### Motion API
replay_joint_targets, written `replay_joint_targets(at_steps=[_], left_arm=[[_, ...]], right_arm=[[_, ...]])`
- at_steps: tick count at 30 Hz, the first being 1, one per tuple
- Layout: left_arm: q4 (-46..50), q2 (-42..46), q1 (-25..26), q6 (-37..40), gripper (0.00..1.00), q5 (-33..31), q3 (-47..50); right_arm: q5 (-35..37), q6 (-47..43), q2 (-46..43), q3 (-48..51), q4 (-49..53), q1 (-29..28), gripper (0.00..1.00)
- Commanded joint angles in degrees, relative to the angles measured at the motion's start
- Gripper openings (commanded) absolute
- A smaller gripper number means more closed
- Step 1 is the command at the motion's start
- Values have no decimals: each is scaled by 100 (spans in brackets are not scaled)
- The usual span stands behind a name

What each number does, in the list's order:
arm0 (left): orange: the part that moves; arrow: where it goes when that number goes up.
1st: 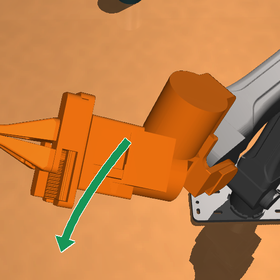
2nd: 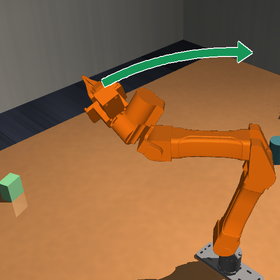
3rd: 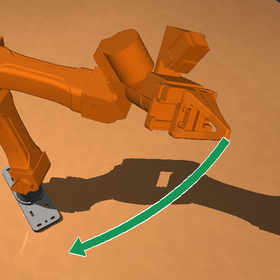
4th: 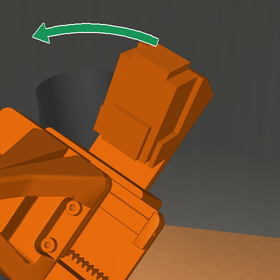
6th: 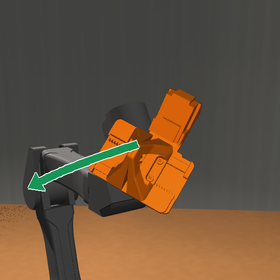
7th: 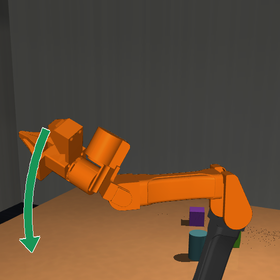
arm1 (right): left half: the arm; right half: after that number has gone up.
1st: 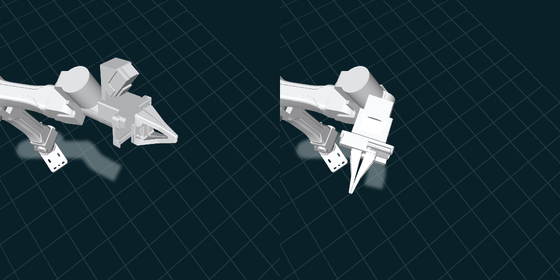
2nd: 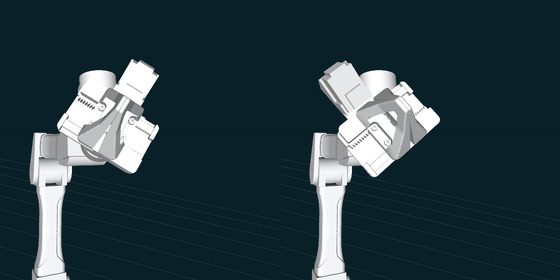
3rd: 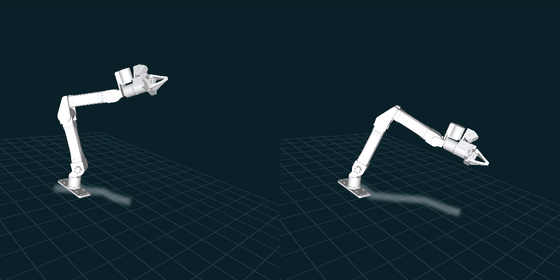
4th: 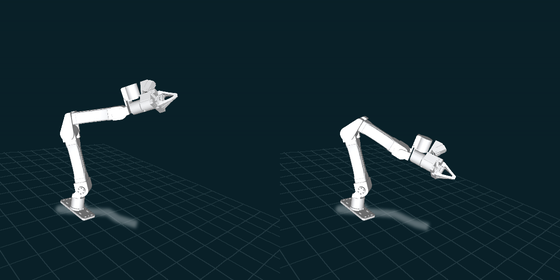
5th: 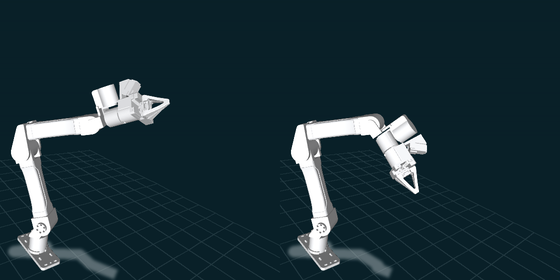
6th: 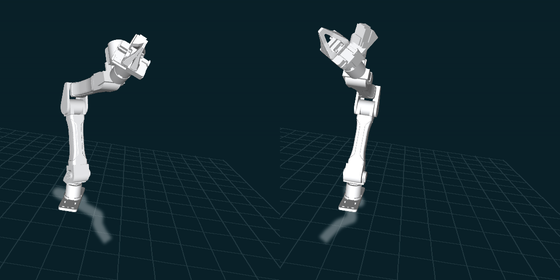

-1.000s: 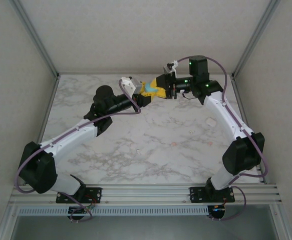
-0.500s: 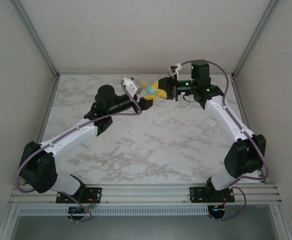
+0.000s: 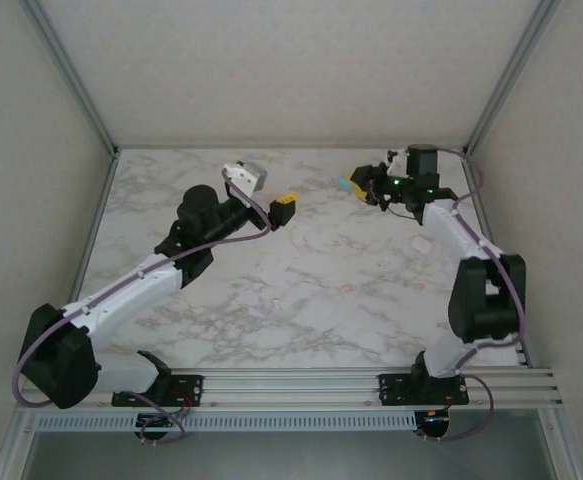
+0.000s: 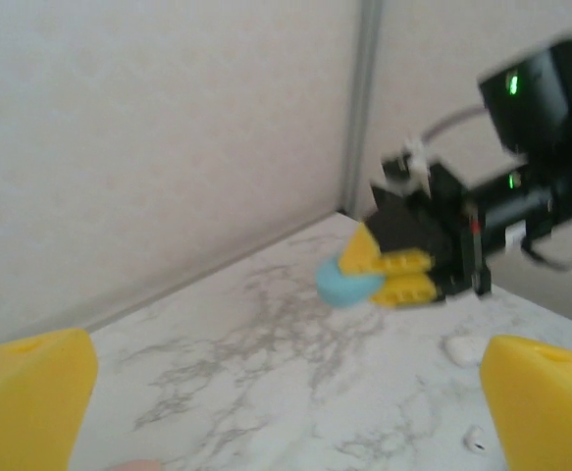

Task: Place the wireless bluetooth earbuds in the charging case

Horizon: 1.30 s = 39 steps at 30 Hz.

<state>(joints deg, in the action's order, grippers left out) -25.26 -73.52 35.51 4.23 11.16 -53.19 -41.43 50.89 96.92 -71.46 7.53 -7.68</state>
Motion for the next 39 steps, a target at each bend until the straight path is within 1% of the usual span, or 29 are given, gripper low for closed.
replay_joint_targets(at_steps=[1, 4, 7, 9, 11, 12, 14, 16, 23, 25, 30, 39], left_arm=[[628, 215, -74, -688, 100, -1111, -312], [1205, 236, -190, -1101, 100, -1427, -507], [1367, 305, -329, -1549, 100, -1735, -491], [1439, 361, -421, -1731, 100, -1790, -458], [1686, 382, -456, -2150, 100, -2344, -508], [1920, 373, -521, -2269, 100, -2391, -582], [2331, 341, -645, -2420, 100, -2363, -741], [2515, 320, -751, -2571, 100, -2290, -785], [2410, 303, -835, -2568, 100, -2125, -736], [2404, 270, -843, -2541, 100, -2061, -761], [2403, 203, -852, -2516, 100, -1973, -825], [2363, 184, -853, -2520, 100, -1933, -833]], right_arm=[[395, -662, 716, -163, 498, 26, 16], [590, -878, 1176, -363, 600, 23, 16], [436, -872, 1603, -546, 463, 27, 17], [465, -861, 1796, -626, 417, 19, 17], [534, -851, 1973, -694, 415, 20, 17], [550, -841, 2056, -731, 420, 11, 18], [612, -858, 2177, -783, 439, -5, 19], [745, -921, 2307, -867, 588, -46, 20], [1139, -1134, 2363, -940, 1099, -97, 25], [1329, -1239, 2308, -922, 1296, -102, 28], [1686, -1568, 2127, -966, 1776, -96, 45], [2136, -1977, 1700, -1096, 2465, -102, 58]])
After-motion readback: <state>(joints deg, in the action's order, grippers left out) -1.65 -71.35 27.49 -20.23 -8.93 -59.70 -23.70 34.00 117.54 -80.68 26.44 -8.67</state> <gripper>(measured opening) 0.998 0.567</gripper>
